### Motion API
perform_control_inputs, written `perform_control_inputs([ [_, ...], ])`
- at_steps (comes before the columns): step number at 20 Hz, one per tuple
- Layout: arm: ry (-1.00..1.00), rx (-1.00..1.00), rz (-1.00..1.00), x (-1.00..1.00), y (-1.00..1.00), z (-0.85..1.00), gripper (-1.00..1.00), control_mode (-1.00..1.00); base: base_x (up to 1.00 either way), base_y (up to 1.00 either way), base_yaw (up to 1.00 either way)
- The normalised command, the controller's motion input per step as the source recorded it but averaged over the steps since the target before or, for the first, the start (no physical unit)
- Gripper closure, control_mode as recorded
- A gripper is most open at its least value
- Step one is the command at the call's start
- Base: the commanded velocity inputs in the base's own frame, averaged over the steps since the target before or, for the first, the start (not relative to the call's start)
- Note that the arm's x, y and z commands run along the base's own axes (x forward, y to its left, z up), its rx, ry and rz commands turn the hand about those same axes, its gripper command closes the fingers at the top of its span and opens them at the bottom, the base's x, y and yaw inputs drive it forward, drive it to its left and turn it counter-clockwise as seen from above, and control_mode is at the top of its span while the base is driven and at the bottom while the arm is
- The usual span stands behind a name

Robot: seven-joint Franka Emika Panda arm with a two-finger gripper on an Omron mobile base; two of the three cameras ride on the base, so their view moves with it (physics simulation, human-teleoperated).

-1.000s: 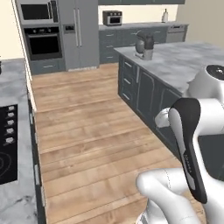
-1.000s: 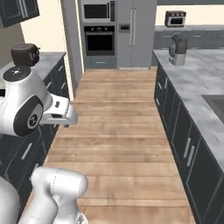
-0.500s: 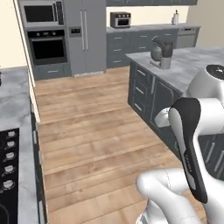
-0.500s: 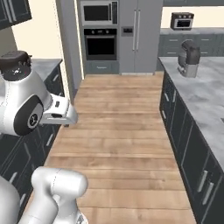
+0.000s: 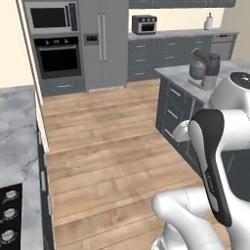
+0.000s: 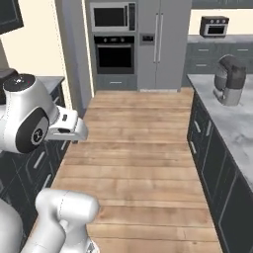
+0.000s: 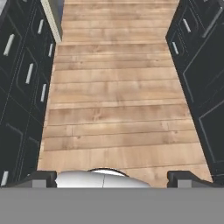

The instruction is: Navigate to the toaster oven.

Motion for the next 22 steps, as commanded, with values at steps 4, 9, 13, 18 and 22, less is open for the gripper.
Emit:
perform_control_inputs([
  [4,0.00,0.00,0.00,0.00,0.00,0.00,-1.00,1.00,1.00,0.00,0.03],
  [9,0.00,0.00,0.00,0.00,0.00,0.00,-1.00,1.00,1.00,0.00,0.02],
  [13,0.00,0.00,0.00,0.00,0.00,0.00,-1.00,1.00,1.00,0.00,0.03],
  [18,0.00,0.00,0.00,0.00,0.00,0.00,-1.00,1.00,1.00,0.00,0.03],
  [22,0.00,0.00,0.00,0.00,0.00,0.00,-1.00,1.00,1.00,0.00,0.03],
])
